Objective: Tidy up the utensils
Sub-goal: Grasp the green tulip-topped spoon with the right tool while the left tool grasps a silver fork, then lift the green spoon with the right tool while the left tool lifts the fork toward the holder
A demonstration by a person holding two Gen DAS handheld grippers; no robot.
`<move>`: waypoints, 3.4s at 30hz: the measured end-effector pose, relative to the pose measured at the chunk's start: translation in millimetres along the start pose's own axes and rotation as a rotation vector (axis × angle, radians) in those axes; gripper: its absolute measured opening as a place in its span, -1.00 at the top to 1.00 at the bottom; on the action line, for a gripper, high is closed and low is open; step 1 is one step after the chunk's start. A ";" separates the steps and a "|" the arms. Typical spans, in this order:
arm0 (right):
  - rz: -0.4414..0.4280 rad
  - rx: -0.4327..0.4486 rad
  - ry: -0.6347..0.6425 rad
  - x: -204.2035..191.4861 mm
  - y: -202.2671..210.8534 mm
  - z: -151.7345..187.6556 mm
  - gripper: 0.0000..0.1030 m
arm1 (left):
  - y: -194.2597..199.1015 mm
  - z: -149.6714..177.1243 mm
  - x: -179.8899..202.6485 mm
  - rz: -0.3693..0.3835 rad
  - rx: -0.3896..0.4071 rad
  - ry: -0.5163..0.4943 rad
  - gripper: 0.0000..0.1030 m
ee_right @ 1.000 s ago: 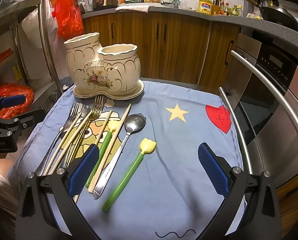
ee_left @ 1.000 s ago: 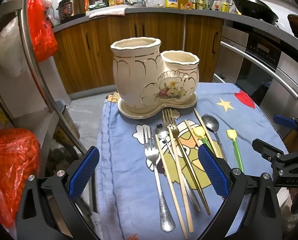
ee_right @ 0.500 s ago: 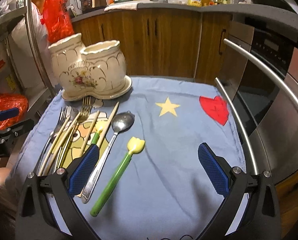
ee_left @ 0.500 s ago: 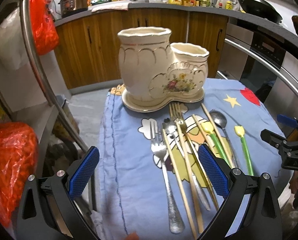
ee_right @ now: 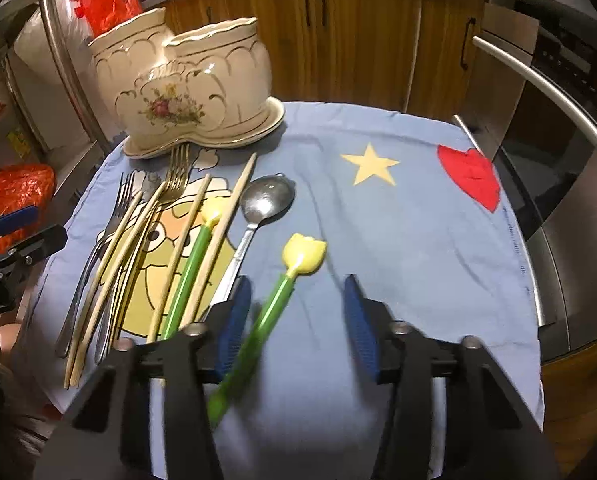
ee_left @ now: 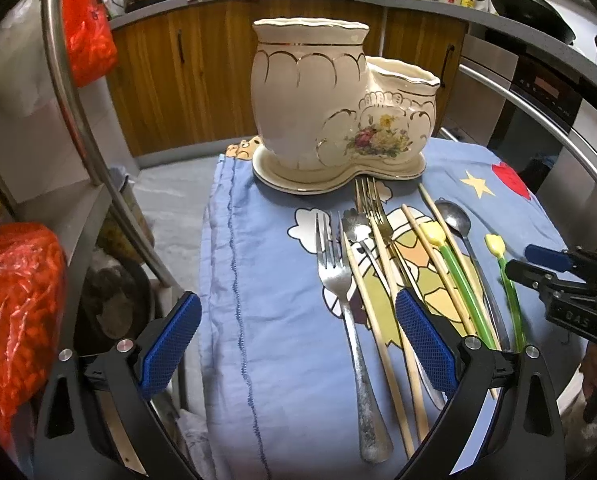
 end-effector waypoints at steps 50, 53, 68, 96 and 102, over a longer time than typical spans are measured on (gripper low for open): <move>-0.068 0.080 0.033 -2.9 12.9 -2.6 0.81 | -66.7 -29.5 28.1 0.228 -0.112 0.036 0.58; -0.067 0.081 0.036 -4.6 12.5 -3.2 0.81 | -65.9 -30.0 27.8 0.227 -0.098 0.031 0.59; -0.063 0.173 0.085 -16.5 36.8 -23.8 0.81 | 7.6 -53.7 13.6 0.205 0.127 -0.015 0.60; -0.141 0.324 0.110 -40.9 81.9 -58.7 0.81 | 102.4 -77.3 5.4 0.089 0.339 -0.151 0.95; -0.215 0.384 0.053 -35.2 86.1 -88.1 0.81 | 134.5 -108.1 -2.5 0.042 0.424 -0.173 0.95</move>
Point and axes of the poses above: each gripper's, at about its wrist camera, not at the fingertips, and y roughly against the way its jaws point, x to its right, z to its underside, the point moved 10 cm from there along -y, roughly the way its jaws point, and after that the axes turned 8 degrees about -z, right-handed, at the moved point
